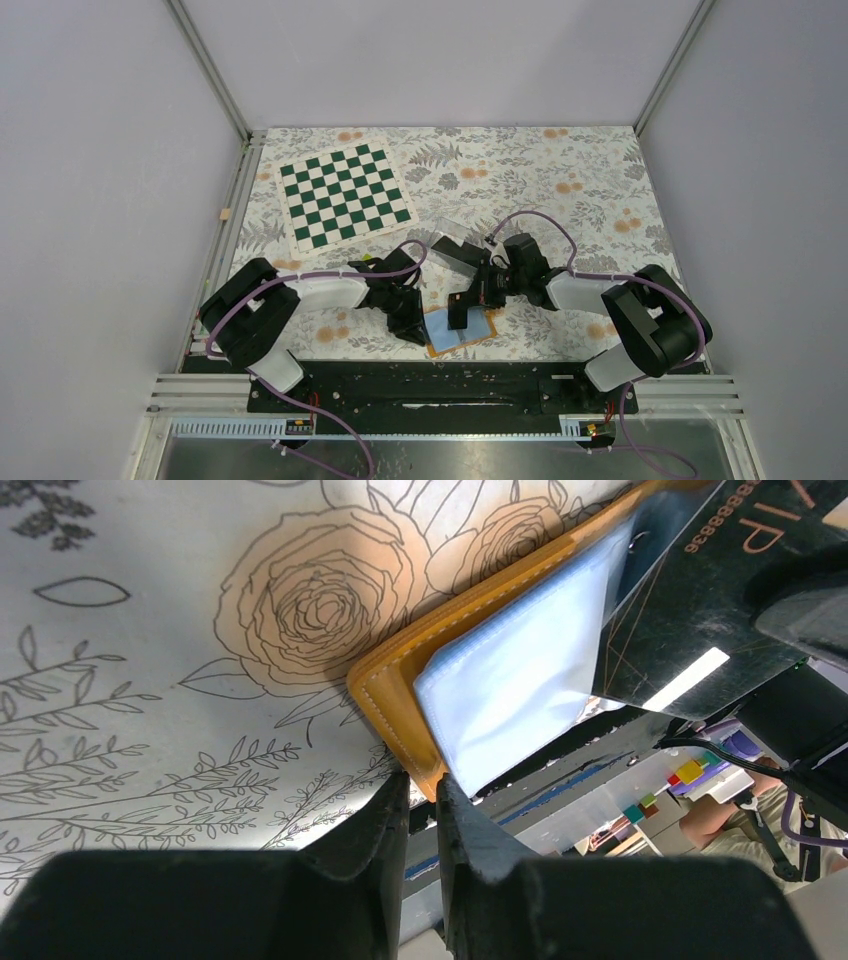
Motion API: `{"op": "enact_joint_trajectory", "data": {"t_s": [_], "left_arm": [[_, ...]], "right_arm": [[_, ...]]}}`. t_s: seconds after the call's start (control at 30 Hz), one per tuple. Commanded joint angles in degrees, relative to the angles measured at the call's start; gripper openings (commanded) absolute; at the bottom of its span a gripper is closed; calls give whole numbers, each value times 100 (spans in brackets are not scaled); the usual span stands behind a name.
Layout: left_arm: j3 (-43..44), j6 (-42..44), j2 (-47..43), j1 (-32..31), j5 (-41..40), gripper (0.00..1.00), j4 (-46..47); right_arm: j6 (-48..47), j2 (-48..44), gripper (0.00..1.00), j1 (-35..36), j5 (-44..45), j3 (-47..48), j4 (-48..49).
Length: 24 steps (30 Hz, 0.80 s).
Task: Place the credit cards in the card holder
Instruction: Insert the credit card into the card holder.
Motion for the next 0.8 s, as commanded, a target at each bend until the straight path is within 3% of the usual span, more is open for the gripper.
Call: {"op": "enact_joint_trajectory", "data": {"t_s": [0.0, 0.43, 0.77], "left_arm": [[-4, 95, 193, -23, -314, 17, -40], [117, 175, 305, -23, -393, 17, -154], [472, 324, 484, -19, -481, 16, -394]], "right_arm": [[2, 239, 0, 37, -88, -167, -762], [-526, 401, 0, 37, -213, -23, -1995], [-592, 845, 0, 45, -270, 69, -2245]]}}
